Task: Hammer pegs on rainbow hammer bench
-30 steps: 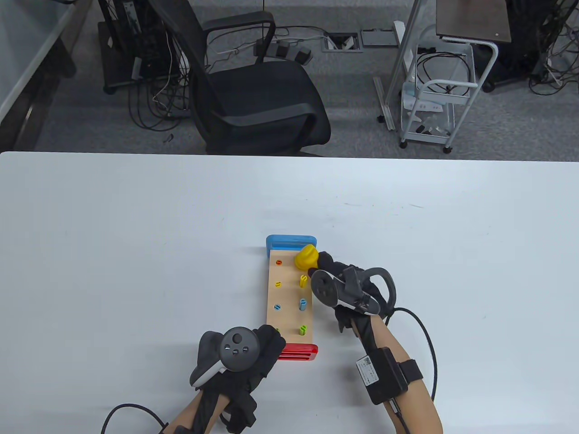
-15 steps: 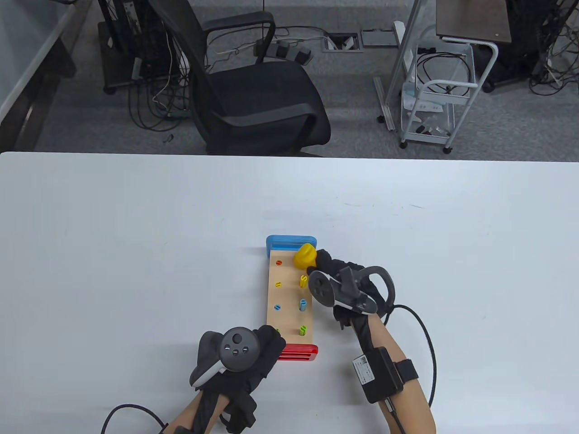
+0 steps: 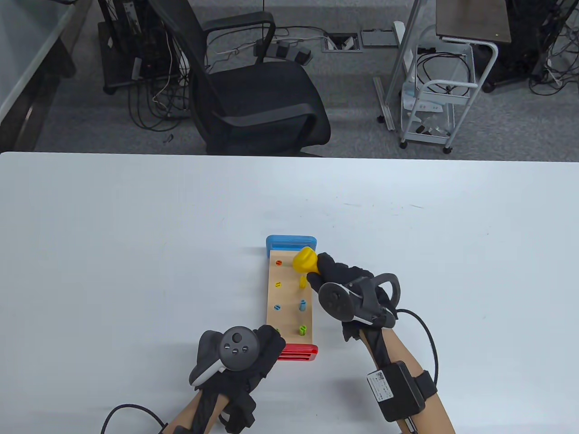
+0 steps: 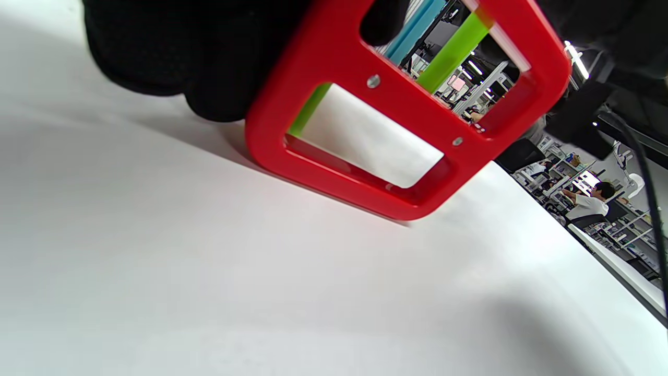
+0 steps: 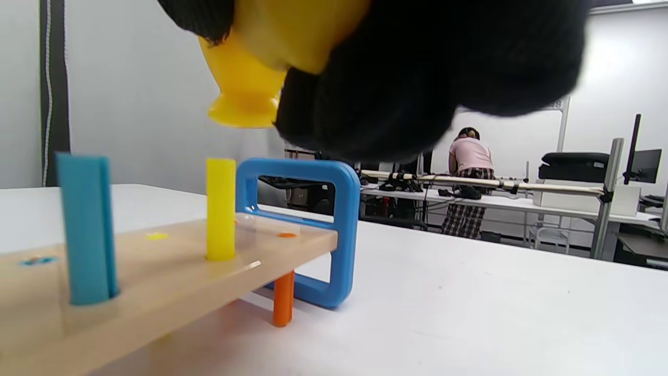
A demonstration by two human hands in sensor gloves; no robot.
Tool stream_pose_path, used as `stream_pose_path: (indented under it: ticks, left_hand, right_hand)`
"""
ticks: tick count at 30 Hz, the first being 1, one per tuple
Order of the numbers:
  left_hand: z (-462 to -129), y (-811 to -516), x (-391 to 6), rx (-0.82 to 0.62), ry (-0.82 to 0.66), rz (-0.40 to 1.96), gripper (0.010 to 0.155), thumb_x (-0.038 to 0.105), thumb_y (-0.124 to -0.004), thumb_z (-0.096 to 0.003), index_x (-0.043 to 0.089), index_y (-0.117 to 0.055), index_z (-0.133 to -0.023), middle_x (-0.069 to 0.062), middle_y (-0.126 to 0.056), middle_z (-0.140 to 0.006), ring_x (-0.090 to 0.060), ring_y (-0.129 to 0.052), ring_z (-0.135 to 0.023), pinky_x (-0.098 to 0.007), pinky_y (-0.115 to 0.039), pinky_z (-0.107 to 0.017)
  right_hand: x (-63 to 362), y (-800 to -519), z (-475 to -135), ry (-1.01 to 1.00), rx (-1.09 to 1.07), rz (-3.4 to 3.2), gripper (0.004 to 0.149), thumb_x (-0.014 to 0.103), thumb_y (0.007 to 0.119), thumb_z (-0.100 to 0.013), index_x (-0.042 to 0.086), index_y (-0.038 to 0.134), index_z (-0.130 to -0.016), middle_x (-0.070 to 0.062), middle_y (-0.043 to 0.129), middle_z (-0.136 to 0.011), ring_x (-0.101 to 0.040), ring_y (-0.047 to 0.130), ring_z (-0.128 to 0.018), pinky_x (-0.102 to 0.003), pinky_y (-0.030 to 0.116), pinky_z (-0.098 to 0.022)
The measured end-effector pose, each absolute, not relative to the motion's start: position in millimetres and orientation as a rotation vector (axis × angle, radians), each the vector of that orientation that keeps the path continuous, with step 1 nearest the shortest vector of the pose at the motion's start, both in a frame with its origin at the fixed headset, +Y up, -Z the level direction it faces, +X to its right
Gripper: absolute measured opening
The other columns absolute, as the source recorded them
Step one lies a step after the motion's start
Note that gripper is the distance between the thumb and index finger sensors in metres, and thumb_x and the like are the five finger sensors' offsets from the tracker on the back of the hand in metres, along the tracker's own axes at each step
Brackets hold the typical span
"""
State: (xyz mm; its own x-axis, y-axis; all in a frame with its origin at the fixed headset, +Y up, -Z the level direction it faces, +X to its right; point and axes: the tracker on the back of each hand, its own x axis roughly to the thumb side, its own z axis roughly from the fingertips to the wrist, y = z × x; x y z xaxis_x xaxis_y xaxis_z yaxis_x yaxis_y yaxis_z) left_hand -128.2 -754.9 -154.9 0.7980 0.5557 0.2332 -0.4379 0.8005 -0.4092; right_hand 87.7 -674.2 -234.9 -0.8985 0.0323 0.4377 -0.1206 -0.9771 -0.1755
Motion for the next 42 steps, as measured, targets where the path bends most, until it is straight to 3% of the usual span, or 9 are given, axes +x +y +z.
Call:
stream_pose_path:
  ticks: [5, 8, 10, 12, 19, 22, 34, 39, 42]
  left_hand:
    - [-155, -755, -128, -0.343, -0.356, 0.549, 0.065, 0.06, -0.036, -0.0557, 0.019, -0.058, -0.102, -0.04, -0.076, -0.105, -0.053, -0.093, -0.083, -0.059, -0.082, -0.055]
    - [-155, -755, -128, -0.339, -0.355, 0.547, 0.066, 0.06, -0.036, -0.0557, 0.019, -0.058, -0.102, -0.04, -0.076, -0.105, -0.053, -0.093, -0.083, -0.059, -0.082, -0.055]
    - [-155, -755, -128, -0.34, -0.356, 0.546, 0.066, 0.06, -0.036, -0.0557, 0.019, -0.058, -0.102, -0.04, -0.076, -0.105, -0.053, -0.093, -0.083, -0.059, -0.082, -0.055]
    - [-155, -755, -129, -0.34, -0.356, 0.548, 0.066, 0.06, -0.036, -0.0557, 0.019, -0.058, -0.102, -0.04, -0.076, -0.105, -0.053, -0.093, -0.083, -0.059, -0.082, -0.055]
    - [-155, -755, -129, -0.342, -0.356, 0.547, 0.066, 0.06, -0.036, -0.0558, 0.02, -0.058, -0.102, -0.04, -0.076, -0.105, -0.053, -0.093, -0.083, -0.059, -0.082, -0.055]
    - [-155, -755, -128, -0.338, -0.355, 0.546, 0.066, 0.06, -0.035, -0.0557, 0.02, -0.058, -0.102, -0.04, -0.076, -0.105, -0.053, -0.093, -0.083, -0.059, -0.082, -0.055]
    - [-155, -755, -129, -0.34, -0.356, 0.547, 0.066, 0.06, -0.036, -0.0557, 0.02, -0.058, -0.103, -0.04, -0.076, -0.105, -0.053, -0.093, -0.083, -0.059, -0.082, -0.055]
    - [-155, -755, -128, -0.34, -0.356, 0.548, 0.066, 0.06, -0.036, -0.0557, 0.019, -0.058, -0.103, -0.04, -0.076, -0.105, -0.053, -0.093, -0.083, -0.059, -0.082, -0.055]
    - [-155, -755, -129, -0.343, -0.357, 0.546, 0.066, 0.06, -0.036, -0.0557, 0.02, -0.058, -0.103, -0.04, -0.076, -0.105, -0.053, -0.093, -0.083, -0.059, -0.082, -0.055]
  right_hand:
    - [88, -664, -226, -0.497, 0.697, 2.854, 0.062, 0.043, 0.054, -0.061, -0.002, 0.066, -0.101, -0.012, 0.098, -0.059, -0.026, 0.098, -0.034, -0.042, 0.086, -0.028]
    - [77, -689, -233, -0.071, 0.672, 3.148, 0.062, 0.046, 0.048, -0.061, 0.002, 0.061, -0.103, -0.005, 0.096, -0.062, -0.019, 0.098, -0.033, -0.035, 0.087, -0.028]
    - [77, -689, -231, -0.42, 0.763, 2.952, 0.062, 0.042, 0.057, -0.06, -0.004, 0.073, -0.097, -0.012, 0.102, -0.051, -0.024, 0.097, -0.022, -0.039, 0.086, -0.017]
    - [75, -688, -231, -0.199, 0.714, 3.038, 0.062, 0.044, 0.053, -0.061, -0.002, 0.066, -0.101, -0.011, 0.098, -0.057, -0.024, 0.096, -0.028, -0.039, 0.085, -0.023]
    - [88, -660, -216, -0.62, 0.657, 2.792, 0.062, 0.043, 0.053, -0.061, -0.002, 0.066, -0.101, -0.012, 0.098, -0.058, -0.025, 0.097, -0.029, -0.04, 0.085, -0.024]
    - [79, -691, -228, -0.186, 0.713, 3.122, 0.062, 0.043, 0.055, -0.061, -0.002, 0.069, -0.101, -0.013, 0.099, -0.056, -0.026, 0.096, -0.027, -0.04, 0.084, -0.023]
    - [94, -658, -219, -0.644, 0.619, 2.712, 0.062, 0.044, 0.052, -0.061, -0.002, 0.064, -0.102, -0.012, 0.097, -0.059, -0.025, 0.096, -0.03, -0.04, 0.085, -0.025]
    - [82, -701, -228, -0.136, 0.641, 3.185, 0.063, 0.048, 0.047, -0.061, 0.005, 0.056, -0.106, -0.003, 0.095, -0.065, -0.017, 0.098, -0.035, -0.034, 0.089, -0.03]
    - [77, -699, -228, -0.313, 0.728, 2.989, 0.062, 0.042, 0.057, -0.06, -0.004, 0.069, -0.101, -0.014, 0.099, -0.055, -0.026, 0.096, -0.026, -0.042, 0.085, -0.022]
